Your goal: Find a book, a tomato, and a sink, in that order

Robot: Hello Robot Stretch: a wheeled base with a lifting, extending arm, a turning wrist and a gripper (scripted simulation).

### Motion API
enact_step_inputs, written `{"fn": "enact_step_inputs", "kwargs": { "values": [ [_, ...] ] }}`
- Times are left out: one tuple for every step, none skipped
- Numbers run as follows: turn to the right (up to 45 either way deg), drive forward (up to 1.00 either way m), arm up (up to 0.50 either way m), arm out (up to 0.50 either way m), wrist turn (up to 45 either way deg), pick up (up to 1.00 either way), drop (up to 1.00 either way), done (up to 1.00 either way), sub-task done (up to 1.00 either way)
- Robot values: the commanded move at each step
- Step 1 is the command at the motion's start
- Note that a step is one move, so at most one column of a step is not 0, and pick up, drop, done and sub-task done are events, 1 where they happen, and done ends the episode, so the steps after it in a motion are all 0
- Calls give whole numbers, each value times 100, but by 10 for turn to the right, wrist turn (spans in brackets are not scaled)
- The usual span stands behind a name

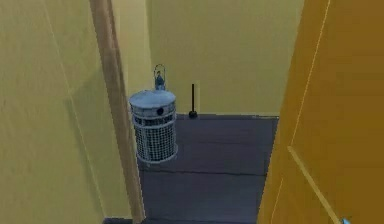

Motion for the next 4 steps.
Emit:
{"fn": "enact_step_inputs", "kwargs": {
  "values": [
    [0, 100, 0, 0, 0, 0, 0, 0, 0],
    [150, 0, 0, 0, 0, 0, 0, 0, 0],
    [0, 20, 0, 0, 0, 0, 0, 0, 0],
    [300, 0, 0, 0, 0, 0, 0, 0, 0]
  ]
}}
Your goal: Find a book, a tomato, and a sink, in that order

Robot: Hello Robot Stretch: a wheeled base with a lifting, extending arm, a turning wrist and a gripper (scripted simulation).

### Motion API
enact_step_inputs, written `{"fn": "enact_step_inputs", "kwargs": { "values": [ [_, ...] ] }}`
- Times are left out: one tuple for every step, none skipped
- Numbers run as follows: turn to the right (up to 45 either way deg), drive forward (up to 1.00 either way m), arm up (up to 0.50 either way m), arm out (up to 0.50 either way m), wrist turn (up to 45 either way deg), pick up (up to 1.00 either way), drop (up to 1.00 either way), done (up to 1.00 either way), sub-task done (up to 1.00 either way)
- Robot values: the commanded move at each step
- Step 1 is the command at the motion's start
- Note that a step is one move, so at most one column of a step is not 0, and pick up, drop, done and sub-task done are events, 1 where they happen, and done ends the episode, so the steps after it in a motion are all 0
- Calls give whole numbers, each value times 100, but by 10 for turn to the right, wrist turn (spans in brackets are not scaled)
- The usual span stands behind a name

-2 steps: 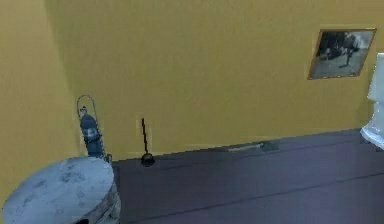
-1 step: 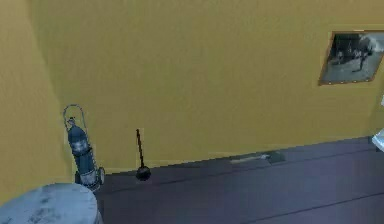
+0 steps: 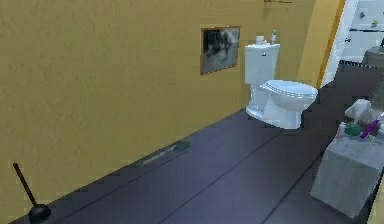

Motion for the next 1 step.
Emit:
{"fn": "enact_step_inputs", "kwargs": {
  "values": [
    [0, 40, 0, 0, 0, 0, 0, 0, 0]
  ]
}}
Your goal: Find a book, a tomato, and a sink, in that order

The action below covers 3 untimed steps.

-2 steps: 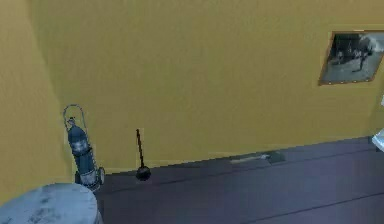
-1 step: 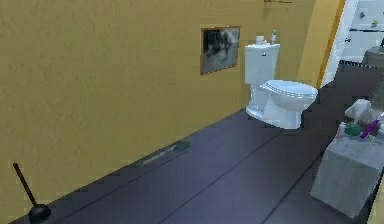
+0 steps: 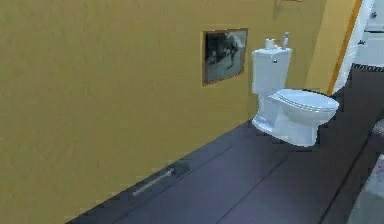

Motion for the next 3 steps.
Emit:
{"fn": "enact_step_inputs", "kwargs": {
  "values": [
    [270, 0, 0, 0, 0, 0, 0, 0, 0],
    [0, 100, 0, 0, 0, 0, 0, 0, 0],
    [-30, 0, 0, 0, 0, 0, 0, 0, 0]
  ]
}}
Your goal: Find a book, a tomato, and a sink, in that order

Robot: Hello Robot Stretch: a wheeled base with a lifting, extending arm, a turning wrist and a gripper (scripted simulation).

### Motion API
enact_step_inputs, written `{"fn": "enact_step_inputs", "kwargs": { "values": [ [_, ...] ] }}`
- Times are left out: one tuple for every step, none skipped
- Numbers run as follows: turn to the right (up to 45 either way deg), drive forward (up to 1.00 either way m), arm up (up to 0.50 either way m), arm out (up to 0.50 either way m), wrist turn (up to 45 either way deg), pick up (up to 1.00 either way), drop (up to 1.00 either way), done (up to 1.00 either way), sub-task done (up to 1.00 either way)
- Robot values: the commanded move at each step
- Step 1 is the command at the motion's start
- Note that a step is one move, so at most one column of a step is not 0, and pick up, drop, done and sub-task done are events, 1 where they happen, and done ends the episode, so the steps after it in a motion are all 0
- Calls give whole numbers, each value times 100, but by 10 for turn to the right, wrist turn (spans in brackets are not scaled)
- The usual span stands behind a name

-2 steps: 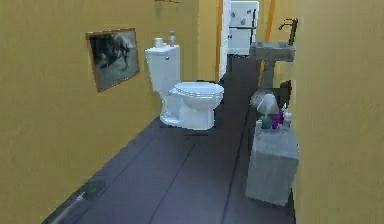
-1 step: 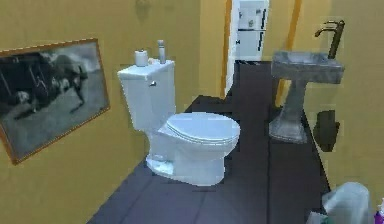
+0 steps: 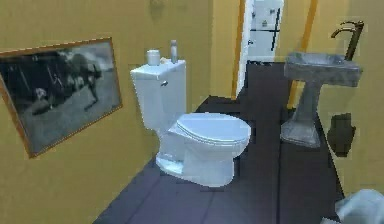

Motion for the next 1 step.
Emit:
{"fn": "enact_step_inputs", "kwargs": {
  "values": [
    [0, 30, 0, 0, 0, 0, 0, 0, 0]
  ]
}}
